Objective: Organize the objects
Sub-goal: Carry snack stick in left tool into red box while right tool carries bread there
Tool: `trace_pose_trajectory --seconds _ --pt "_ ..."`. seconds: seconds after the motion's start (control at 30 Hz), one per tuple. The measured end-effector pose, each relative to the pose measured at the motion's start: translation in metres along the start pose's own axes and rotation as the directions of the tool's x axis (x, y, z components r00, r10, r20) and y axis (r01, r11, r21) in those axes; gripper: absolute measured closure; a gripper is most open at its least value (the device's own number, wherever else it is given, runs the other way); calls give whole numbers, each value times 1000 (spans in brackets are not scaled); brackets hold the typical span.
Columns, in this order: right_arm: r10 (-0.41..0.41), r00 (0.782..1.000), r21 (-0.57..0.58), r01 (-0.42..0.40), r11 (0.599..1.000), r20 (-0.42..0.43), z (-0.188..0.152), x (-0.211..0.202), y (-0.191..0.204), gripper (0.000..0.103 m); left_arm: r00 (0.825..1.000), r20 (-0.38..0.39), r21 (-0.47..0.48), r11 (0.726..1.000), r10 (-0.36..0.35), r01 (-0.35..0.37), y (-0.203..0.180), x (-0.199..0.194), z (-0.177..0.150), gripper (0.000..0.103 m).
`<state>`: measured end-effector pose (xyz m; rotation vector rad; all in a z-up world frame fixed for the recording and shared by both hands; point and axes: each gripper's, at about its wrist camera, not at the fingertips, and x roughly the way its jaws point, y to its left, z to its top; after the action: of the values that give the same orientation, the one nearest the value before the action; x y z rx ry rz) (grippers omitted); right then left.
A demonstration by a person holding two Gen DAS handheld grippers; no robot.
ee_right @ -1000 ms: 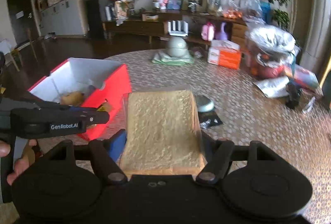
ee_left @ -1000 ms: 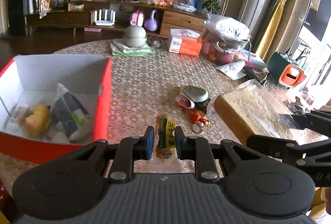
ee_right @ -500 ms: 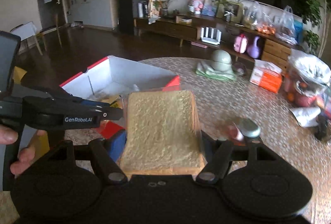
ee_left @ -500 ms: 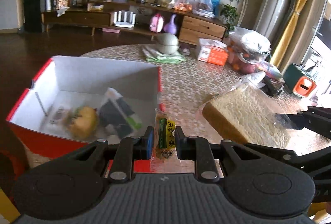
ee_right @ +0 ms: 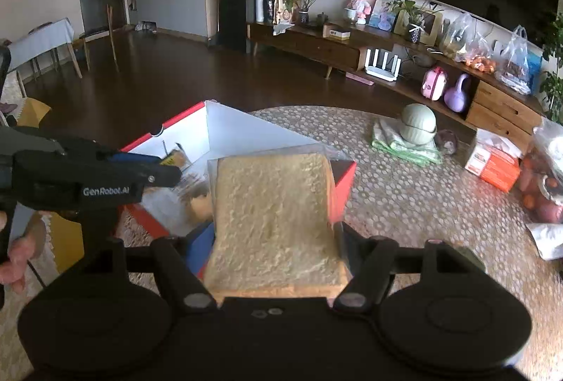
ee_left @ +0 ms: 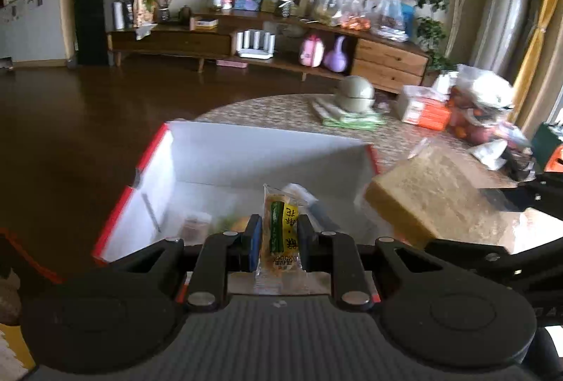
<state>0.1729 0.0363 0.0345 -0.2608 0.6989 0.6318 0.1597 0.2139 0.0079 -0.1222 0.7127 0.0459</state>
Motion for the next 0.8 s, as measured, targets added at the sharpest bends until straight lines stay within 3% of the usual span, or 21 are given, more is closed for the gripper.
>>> trace_pose_trajectory --seconds 0.3,0.6,0.8 --pt "-6 999 -17 5 1000 -36 23 59 13 31 993 -61 19 995 98 -97 38 52 11 83" --pt "-20 994 -56 15 998 -105 20 104 23 31 983 -127 71 990 132 -124 44 95 12 83" --pt "-32 994 -86 23 996 -108 16 112 33 31 969 -189 88 986 157 -142 46 117 7 83"
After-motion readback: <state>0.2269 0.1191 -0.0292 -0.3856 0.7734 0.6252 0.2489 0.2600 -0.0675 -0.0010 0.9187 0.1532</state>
